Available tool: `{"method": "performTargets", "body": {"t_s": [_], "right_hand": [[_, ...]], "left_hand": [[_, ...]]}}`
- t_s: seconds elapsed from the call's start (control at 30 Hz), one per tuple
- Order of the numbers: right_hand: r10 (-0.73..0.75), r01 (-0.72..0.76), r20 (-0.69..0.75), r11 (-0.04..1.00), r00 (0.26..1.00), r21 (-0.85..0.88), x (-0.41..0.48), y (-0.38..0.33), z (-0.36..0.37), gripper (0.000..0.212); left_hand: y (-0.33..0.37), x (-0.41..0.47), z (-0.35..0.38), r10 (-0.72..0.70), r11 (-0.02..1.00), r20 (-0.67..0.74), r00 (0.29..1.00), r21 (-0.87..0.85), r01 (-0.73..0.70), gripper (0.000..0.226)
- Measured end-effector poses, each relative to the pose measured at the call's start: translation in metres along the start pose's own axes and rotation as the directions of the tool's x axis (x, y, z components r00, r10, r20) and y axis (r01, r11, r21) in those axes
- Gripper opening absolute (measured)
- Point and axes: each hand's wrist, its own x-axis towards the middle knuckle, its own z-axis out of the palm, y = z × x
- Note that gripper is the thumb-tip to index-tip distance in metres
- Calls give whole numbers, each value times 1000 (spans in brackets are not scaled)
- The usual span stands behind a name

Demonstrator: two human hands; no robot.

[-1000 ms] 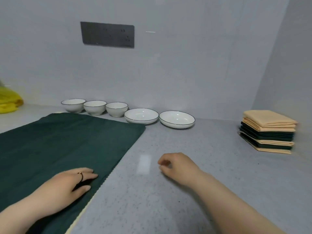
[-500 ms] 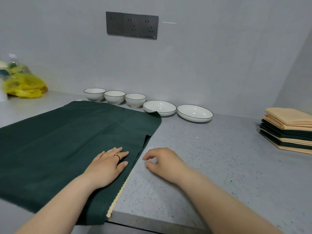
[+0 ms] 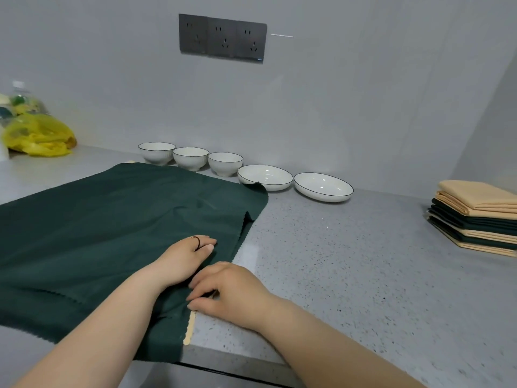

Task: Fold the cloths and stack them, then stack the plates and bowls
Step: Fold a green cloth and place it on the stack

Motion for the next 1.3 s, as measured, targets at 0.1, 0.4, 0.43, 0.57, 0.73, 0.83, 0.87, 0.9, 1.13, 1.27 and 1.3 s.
{"method": "performTargets", "body": {"t_s": [0.1, 0.4, 0.43, 0.57, 0.73, 0.83, 0.87, 0.9, 1.13, 1.27, 1.3], "right_hand": [[37, -37, -2, 997, 999, 69, 0, 0, -1, 22], [263, -255, 20, 908, 965, 333, 3, -5, 3, 19], [266, -257, 19, 908, 964, 332, 3, -5, 3, 20], [258, -236, -30, 919, 966, 317, 3, -5, 4, 20], [284, -220, -127, 902, 950, 373, 5, 5, 0, 22], [324, -218, -217, 889, 921, 402, 4, 14, -9, 30], [337, -218, -242, 884, 910, 414, 2, 17, -13, 29], [352, -220, -267, 880, 897, 422, 0, 21, -18, 29], [461, -258, -441, 857, 771, 446, -33, 48, -63, 32], [510, -302, -505, 847, 697, 438, -76, 68, -90, 34], [527, -320, -511, 839, 679, 440, -88, 72, -95, 34]], "left_hand": [[-1, -2, 1, -1, 1000, -2, 1000, -7, 1, 34], [1, -7, 0, -1, 991, 0, 1000, -133, 1, 31], [2, -8, 0, -3, 986, 3, 1000, -168, 3, 31], [3, -12, -6, 5, 950, 29, 1000, -313, 5, 26], [-3, -31, -29, 116, 920, 147, 982, -388, -50, 71], [-8, -46, -46, 152, 966, 296, 943, -247, -78, 92], [-5, -54, -49, 135, 982, 347, 928, -170, -80, 89], [-4, -59, -50, 111, 994, 368, 923, -50, -100, 80], [-11, -68, -48, 60, 791, -28, 998, 610, -31, 29], [-1, -70, -43, 3, 841, 44, 999, 541, -27, 30], [5, -71, -39, 2, 860, 90, 996, 509, -48, 29]]}}
